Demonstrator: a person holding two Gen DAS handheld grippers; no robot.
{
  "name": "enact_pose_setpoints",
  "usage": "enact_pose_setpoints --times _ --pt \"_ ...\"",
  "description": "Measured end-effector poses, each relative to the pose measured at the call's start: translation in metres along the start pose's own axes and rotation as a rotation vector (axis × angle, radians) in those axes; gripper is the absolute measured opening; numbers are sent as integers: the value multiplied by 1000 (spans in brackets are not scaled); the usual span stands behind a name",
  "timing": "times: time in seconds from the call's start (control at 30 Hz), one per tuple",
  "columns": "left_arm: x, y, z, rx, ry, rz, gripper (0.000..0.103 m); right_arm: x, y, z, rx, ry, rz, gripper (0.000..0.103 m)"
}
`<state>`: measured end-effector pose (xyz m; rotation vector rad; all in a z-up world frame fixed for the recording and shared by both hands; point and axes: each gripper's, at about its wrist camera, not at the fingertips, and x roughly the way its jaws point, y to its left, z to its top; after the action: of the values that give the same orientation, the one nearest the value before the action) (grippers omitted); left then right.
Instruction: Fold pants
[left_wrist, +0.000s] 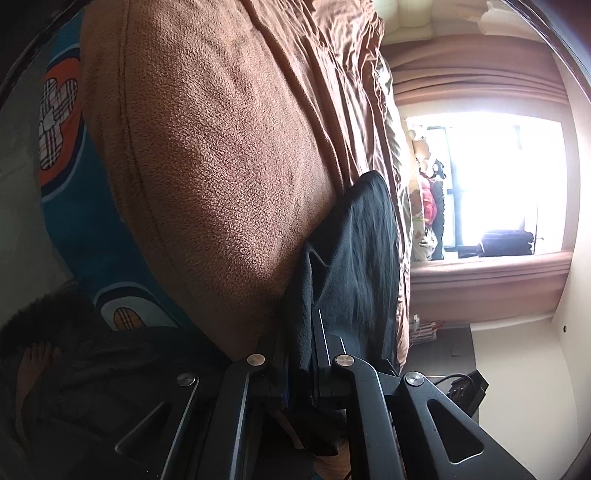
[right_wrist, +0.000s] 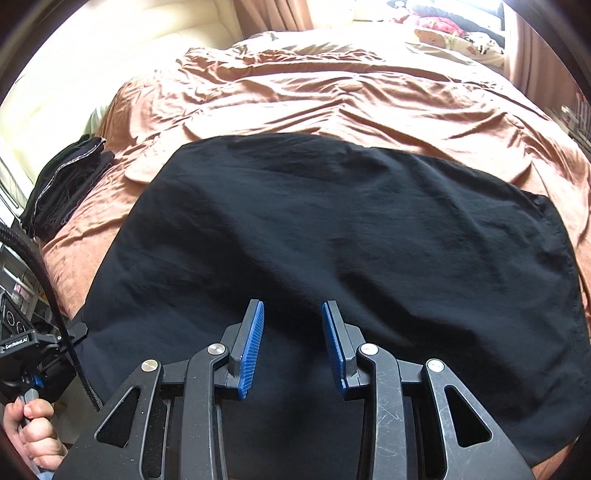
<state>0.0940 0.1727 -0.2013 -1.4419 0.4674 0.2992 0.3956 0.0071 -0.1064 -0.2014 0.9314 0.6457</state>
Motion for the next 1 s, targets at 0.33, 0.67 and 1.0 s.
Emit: enact_pose_setpoints --times 0.33,0.67,1.0 --pt "-2 -2 -2 -6 -9 4 8 41 -10 48 21 54 -66 30" --pt "-3 -2 -3 -3 -26 13 8 68 -14 96 55 46 -126 22" --pt "-12 -18 -2 30 -38 -23 6 54 -6 74 52 43 -51 4"
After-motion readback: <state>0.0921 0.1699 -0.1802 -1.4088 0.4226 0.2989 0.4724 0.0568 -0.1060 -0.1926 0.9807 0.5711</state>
